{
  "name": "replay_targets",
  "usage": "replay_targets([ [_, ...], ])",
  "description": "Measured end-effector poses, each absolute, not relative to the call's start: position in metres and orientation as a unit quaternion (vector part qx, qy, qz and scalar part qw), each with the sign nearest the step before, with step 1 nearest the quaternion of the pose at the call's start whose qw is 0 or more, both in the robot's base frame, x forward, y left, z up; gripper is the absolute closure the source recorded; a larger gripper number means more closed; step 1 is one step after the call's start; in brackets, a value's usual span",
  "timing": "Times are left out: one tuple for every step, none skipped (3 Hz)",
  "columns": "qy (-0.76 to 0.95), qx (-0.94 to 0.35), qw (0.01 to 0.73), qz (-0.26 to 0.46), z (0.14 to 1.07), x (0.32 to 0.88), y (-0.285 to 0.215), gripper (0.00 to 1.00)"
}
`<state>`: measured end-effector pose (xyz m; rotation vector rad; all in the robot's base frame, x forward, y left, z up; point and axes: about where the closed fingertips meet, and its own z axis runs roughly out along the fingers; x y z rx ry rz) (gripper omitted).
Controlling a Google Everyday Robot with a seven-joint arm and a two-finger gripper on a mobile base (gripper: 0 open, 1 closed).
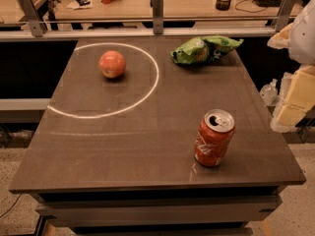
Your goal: Move green rice chip bag near coke can
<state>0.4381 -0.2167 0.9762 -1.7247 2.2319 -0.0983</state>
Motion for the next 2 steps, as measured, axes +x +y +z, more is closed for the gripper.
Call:
replay_targets([
  [0.781, -0.603, 0.159, -0.034, 0.976, 0.438, -0.217, 0.0],
  [0.772, -0.604, 0.19, -0.05, 0.978, 0.448, -0.211, 0.0],
])
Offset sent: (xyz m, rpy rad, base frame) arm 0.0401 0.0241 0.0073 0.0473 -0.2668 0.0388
